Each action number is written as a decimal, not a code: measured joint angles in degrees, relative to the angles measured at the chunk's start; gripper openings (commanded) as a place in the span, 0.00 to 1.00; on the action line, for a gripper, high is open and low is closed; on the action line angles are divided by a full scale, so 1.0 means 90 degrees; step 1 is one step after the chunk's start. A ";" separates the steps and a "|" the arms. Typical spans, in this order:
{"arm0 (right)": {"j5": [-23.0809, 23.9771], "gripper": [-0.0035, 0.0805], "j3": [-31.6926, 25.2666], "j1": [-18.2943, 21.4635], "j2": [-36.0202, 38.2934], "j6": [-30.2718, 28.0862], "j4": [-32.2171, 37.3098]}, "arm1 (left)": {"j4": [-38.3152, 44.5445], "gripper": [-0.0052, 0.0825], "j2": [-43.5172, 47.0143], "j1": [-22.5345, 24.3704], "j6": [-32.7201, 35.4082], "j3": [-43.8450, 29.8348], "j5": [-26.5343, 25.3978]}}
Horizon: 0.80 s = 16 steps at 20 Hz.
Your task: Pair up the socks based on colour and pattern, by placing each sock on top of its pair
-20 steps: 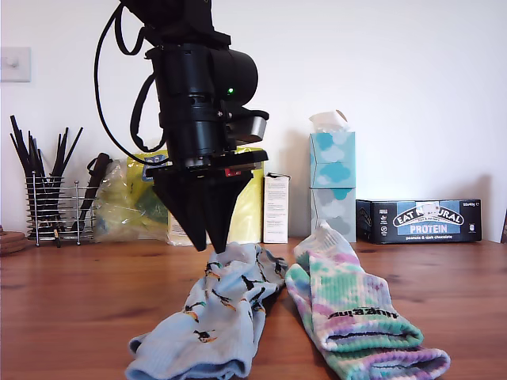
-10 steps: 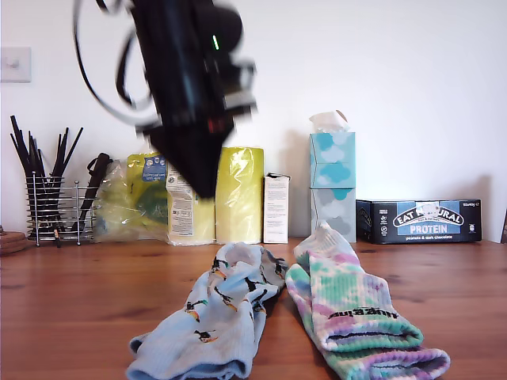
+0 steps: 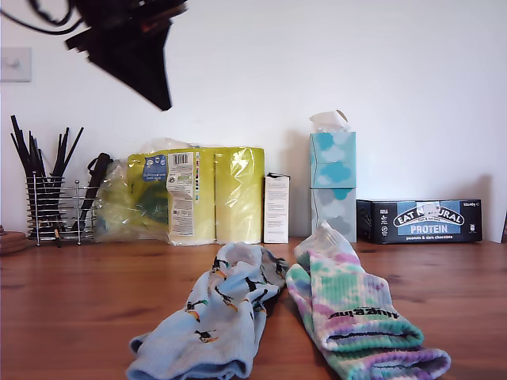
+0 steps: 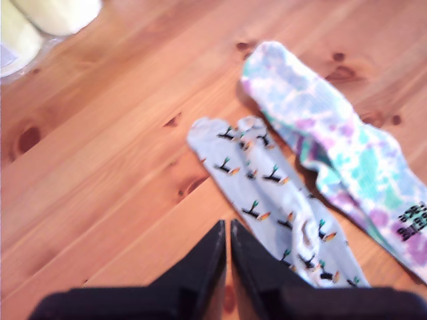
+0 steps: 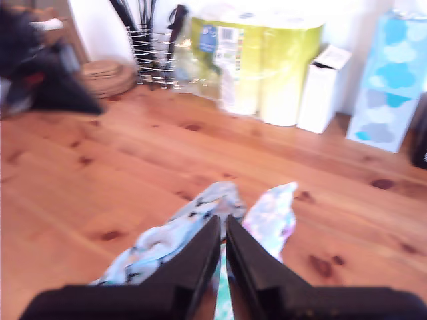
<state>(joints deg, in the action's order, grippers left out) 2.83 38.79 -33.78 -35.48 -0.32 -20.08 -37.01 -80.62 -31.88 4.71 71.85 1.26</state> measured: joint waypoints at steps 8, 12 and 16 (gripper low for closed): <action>-0.2103 0.03 -0.0002 0.2259 -0.0889 -0.0148 0.0831 | 0.1775 0.04 0.3208 0.0622 -0.0032 -0.2531 0.0007; -0.2297 0.03 0.0000 0.2368 0.0024 -0.0165 0.0170 | 0.1552 0.04 0.4505 0.0957 -0.0158 -0.3143 0.0039; -0.2443 0.03 0.0002 0.2324 0.0886 -0.0068 -0.1054 | 0.0792 0.04 0.5447 0.0964 -0.0165 -0.3121 0.0185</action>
<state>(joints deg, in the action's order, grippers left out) -19.16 38.81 -12.86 -27.51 -0.93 -29.56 -29.89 -31.59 -23.20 3.22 43.77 2.92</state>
